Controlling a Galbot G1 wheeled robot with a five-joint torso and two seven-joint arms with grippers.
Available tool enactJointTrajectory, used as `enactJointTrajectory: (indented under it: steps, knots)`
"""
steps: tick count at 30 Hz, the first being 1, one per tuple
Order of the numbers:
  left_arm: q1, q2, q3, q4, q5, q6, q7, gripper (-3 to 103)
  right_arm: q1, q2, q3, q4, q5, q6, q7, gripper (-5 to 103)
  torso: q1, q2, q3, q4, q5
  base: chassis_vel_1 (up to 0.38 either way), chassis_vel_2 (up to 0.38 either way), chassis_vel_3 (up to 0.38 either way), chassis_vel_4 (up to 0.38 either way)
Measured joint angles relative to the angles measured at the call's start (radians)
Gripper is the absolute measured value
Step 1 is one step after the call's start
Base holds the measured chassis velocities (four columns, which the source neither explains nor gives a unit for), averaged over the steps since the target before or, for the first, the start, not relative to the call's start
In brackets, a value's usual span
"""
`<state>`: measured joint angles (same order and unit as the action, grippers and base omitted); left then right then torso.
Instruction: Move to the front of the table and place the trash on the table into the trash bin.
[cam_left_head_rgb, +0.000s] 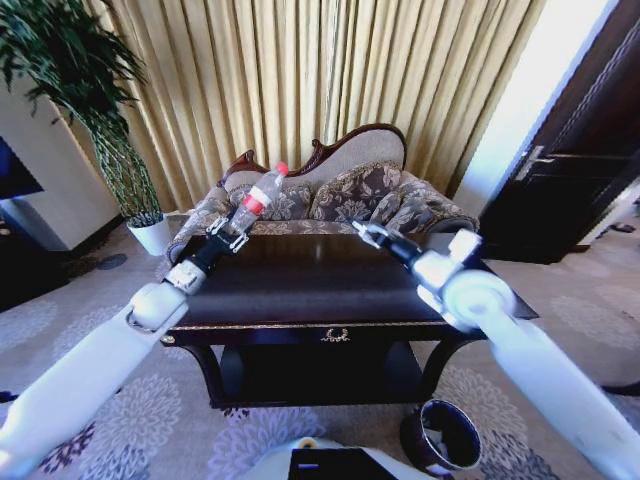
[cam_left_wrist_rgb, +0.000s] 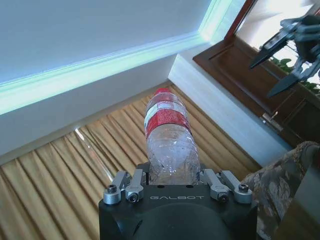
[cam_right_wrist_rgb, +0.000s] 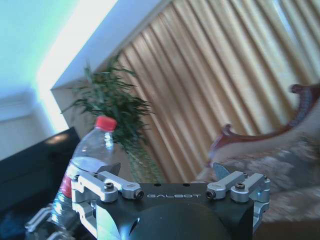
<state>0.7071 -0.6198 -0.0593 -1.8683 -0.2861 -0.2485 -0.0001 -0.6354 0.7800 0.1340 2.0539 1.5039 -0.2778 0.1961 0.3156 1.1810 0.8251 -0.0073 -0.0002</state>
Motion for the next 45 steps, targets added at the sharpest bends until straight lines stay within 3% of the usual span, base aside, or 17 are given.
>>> enactJointTrajectory:
  steps: [3, 10, 22, 36, 37, 39, 40, 42, 44, 45]
  knots:
    - [-0.056, 0.002, 0.053, 0.008, -0.012, -0.006, -0.001, 41, 0.104, 0.04, -0.081, -0.046, -0.002, 0.002, -0.016, 100, 0.0, 0.0, 0.0, 0.0002, -0.0001, 0.0, 0.0, 0.0, 0.0]
    - [-0.125, -0.014, 0.135, 0.01, -0.049, 0.008, -0.006, 41, 0.191, 0.098, -0.154, -0.073, -0.015, 0.002, -0.032, 100, 0.0, 0.0, 0.0, 0.0, 0.0001, 0.0, 0.0, 0.0, 0.0]
    - [-0.206, -0.034, 0.216, -0.06, -0.076, 0.068, -0.014, 41, 0.201, 0.108, -0.162, -0.041, -0.041, 0.001, -0.034, 100, 0.0, 0.0, 0.0, -0.0002, 0.0002, 0.0, 0.0, 0.0, 0.0]
    - [-0.168, -0.005, 0.245, -0.154, -0.082, 0.124, -0.031, 41, 0.228, 0.115, -0.174, -0.035, -0.065, -0.001, -0.041, 103, 0.0, 0.0, 0.0, 0.0, 0.0001, 0.0, 0.0, 0.0, 0.0]
    - [-0.158, -0.003, 0.245, -0.162, -0.08, 0.125, -0.039, 41, 0.227, 0.112, -0.177, -0.035, -0.081, -0.001, -0.041, 94, 0.0, 0.0, 0.0, -0.0001, 0.0002, 0.0, 0.0, 0.0, 0.0]
    - [-0.154, -0.002, 0.245, -0.166, -0.079, 0.126, -0.042, 41, 0.226, 0.11, -0.178, -0.034, -0.091, -0.001, -0.041, 94, 0.0, 0.0, 0.0, -0.0001, 0.0002, 0.0, 0.0, 0.0, 0.0]
    - [-0.145, 0.002, 0.243, -0.175, -0.078, 0.128, -0.049, 41, 0.224, 0.107, -0.181, -0.031, -0.105, -0.001, -0.041, 84, 0.0, 0.0, 0.0, -0.0001, 0.0002, 0.0, 0.0, 0.0, 0.0]
    - [-0.142, 0.005, 0.24, -0.178, -0.078, 0.13, -0.051, 41, 0.222, 0.106, -0.181, -0.029, -0.109, -0.001, -0.041, 84, 0.0, 0.0, 0.0, -0.0001, 0.0002, 0.0, 0.0, 0.0, 0.0]
    - [-0.134, 0.011, 0.229, -0.183, -0.071, 0.133, -0.051, 41, 0.218, 0.105, -0.182, -0.021, -0.114, 0.0, -0.04, 73, 0.0, 0.0, 0.0, -0.0001, 0.0002, 0.0, 0.0, 0.0, 0.0]
    - [-0.134, 0.011, 0.229, -0.183, -0.071, 0.133, -0.051, 41, 0.218, 0.105, -0.182, -0.021, -0.114, 0.0, -0.04, 73, 0.0, 0.0, 0.0, -0.0001, 0.0002, 0.0, 0.0, 0.0, 0.0]
